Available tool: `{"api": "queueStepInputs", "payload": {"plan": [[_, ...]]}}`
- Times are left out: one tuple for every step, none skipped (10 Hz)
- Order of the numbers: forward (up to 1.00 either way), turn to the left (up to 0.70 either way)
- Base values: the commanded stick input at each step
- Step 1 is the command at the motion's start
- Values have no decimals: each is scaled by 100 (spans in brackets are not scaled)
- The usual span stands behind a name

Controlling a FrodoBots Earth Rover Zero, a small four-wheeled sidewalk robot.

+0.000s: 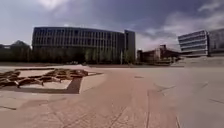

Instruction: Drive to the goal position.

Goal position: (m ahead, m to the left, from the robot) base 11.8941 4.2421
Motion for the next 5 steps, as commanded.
{"api": "queueStepInputs", "payload": {"plan": [[70, -1], [70, -1], [70, -1], [70, -1], [70, -1]]}}
